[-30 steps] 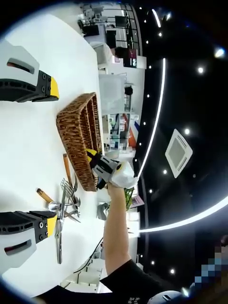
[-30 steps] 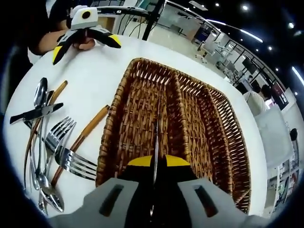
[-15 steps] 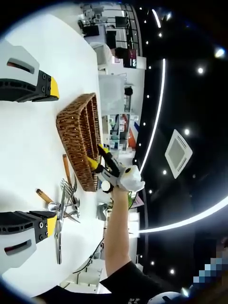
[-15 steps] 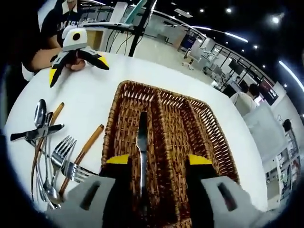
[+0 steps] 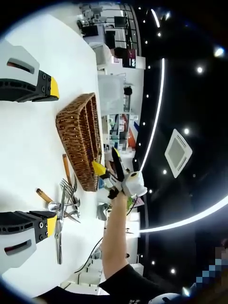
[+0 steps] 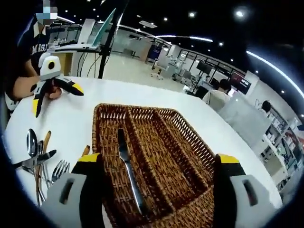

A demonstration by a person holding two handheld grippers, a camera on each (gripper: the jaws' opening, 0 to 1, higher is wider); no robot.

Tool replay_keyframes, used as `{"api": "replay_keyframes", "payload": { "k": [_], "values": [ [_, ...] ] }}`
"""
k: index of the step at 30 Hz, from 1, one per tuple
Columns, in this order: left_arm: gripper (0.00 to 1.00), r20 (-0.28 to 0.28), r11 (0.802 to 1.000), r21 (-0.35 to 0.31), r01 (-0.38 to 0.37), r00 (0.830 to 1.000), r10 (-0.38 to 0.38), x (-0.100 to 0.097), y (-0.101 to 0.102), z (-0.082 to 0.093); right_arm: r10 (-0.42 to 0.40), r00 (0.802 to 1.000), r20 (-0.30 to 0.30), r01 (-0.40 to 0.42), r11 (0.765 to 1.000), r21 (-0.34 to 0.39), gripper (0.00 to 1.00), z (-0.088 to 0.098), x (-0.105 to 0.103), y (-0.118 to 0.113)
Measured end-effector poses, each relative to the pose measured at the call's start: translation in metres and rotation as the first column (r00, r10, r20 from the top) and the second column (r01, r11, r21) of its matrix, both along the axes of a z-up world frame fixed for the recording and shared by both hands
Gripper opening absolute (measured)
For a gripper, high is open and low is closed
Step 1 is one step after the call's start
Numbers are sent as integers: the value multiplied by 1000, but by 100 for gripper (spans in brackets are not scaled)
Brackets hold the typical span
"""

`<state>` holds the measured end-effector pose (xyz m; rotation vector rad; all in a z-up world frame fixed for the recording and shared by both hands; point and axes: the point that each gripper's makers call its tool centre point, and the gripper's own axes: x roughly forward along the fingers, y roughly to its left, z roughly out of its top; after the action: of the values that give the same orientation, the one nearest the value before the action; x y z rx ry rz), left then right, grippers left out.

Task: Arrange the knives, forks, and spoons in their matching storage slots by inserting each utensil handle-first until every utensil is classified and aligned in the correct compartment

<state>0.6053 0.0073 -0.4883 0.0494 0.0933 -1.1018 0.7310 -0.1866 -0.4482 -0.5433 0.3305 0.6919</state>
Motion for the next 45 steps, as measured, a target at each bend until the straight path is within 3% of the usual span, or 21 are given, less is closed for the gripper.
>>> {"api": "replay_keyframes", "payload": {
  "k": [9,18,30,45],
  "values": [
    [100,2,1000,-6,-5,1000,5,1,1,2,-74,995,62,69,995,73,99,12,-17,-10],
    [100,13,1000,2,-17,1000,17,2,2,3,-138,990,41,132,983,125,99,-4,-46,-28],
    [100,15,1000,4,-21,1000,20,0,2,2,-209,974,84,186,957,221,99,-3,-97,-39],
    [100,13,999,4,-40,999,40,2,3,2,-288,953,95,249,921,299,99,-11,-137,-70]
  ]
}}
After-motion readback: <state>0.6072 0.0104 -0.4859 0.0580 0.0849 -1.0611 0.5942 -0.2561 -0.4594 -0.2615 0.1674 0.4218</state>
